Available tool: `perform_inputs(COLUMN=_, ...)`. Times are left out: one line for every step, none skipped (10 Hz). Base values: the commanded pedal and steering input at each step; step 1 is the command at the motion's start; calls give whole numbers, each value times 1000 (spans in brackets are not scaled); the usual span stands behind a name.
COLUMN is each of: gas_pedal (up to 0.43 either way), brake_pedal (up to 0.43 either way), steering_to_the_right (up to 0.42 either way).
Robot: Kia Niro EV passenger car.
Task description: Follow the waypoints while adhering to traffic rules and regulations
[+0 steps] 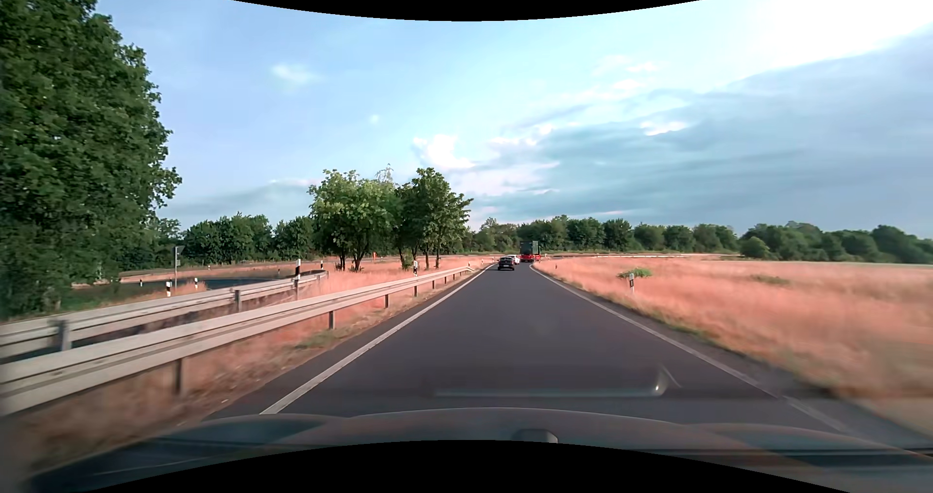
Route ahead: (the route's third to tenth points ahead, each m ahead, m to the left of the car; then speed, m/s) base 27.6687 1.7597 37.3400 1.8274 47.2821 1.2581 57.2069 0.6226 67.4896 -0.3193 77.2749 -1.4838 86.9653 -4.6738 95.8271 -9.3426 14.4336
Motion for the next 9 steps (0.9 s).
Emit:
perform_inputs(gas_pedal=98, brake_pedal=0, steering_to_the_right=-3)
perform_inputs(gas_pedal=87, brake_pedal=0, steering_to_the_right=-3)
perform_inputs(gas_pedal=59, brake_pedal=0, steering_to_the_right=-3)
perform_inputs(gas_pedal=47, brake_pedal=0, steering_to_the_right=-3)
perform_inputs(gas_pedal=39, brake_pedal=0, steering_to_the_right=-3)
perform_inputs(gas_pedal=8, brake_pedal=0, steering_to_the_right=-3)
perform_inputs(gas_pedal=0, brake_pedal=0, steering_to_the_right=-3)
perform_inputs(gas_pedal=0, brake_pedal=0, steering_to_the_right=-3)
perform_inputs(gas_pedal=0, brake_pedal=0, steering_to_the_right=-3)
